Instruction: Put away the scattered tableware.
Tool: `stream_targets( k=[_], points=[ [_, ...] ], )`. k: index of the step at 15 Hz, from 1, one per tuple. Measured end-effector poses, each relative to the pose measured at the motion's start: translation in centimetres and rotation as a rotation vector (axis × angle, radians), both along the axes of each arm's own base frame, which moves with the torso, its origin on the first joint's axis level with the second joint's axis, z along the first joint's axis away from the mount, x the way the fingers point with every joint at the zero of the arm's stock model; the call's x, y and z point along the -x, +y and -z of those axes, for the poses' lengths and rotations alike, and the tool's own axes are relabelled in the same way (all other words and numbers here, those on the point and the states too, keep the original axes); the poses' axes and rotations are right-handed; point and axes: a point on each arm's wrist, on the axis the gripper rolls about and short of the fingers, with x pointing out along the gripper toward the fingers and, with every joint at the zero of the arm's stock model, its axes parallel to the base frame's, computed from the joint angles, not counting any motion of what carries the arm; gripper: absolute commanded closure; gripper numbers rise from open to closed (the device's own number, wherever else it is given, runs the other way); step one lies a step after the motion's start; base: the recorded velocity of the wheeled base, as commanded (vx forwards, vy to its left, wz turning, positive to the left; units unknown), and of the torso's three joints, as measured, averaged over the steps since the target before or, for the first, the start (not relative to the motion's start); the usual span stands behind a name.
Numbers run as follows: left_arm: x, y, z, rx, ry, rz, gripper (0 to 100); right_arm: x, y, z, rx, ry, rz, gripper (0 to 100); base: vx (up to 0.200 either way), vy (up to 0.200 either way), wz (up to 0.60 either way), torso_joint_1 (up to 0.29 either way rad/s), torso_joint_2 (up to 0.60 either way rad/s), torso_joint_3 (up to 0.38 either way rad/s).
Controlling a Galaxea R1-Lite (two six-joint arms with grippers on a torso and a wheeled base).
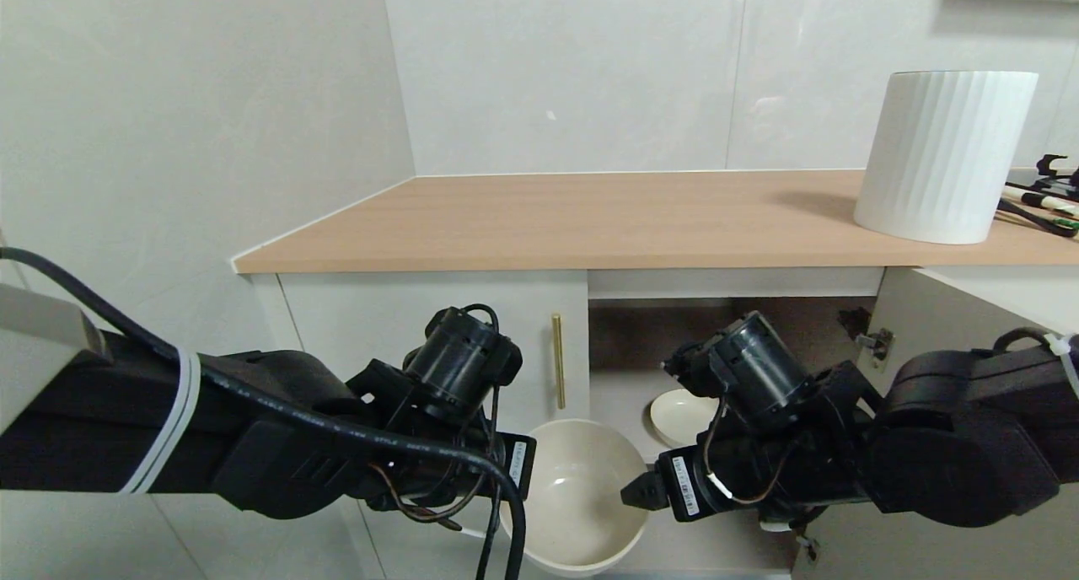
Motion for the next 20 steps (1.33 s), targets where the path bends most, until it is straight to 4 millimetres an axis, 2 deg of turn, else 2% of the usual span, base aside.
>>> stream_targets(
  k=[4, 5, 16, 17, 20],
  points=[
    [0.2, -0.2, 0.0, -0.002, 0.002, 0.009, 100, -0.3, 0.3, 0.7, 0.006, 0.003, 0.006, 0, 0.0, 0.0, 0.0, 0.0, 0.0, 0.0],
    [0.3, -0.2, 0.0, -0.002, 0.002, 0.01, 100, -0.4, 0.3, 0.8, 0.009, 0.006, 0.007, 100, 0.0, 0.0, 0.0, 0.0, 0.0, 0.0],
    [0.3, -0.3, 0.2, -0.006, 0.001, 0.009, 100, -0.5, 0.5, 1.5, 0.019, 0.016, 0.006, 100, 0.0, 0.0, 0.0, 0.0, 0.0, 0.0],
    [0.2, -0.3, 0.2, -0.015, -0.007, 0.0, 0, -0.5, 0.5, 1.6, 0.026, 0.015, 0.011, 100, 0.0, 0.0, 0.0, 0.0, 0.0, 0.0],
    [0.1, -0.2, 0.1, -0.022, -0.023, -0.021, 0, -0.6, 0.5, 1.9, 0.045, 0.019, 0.021, 100, 0.0, 0.0, 0.0, 0.0, 0.0, 0.0]
  ],
)
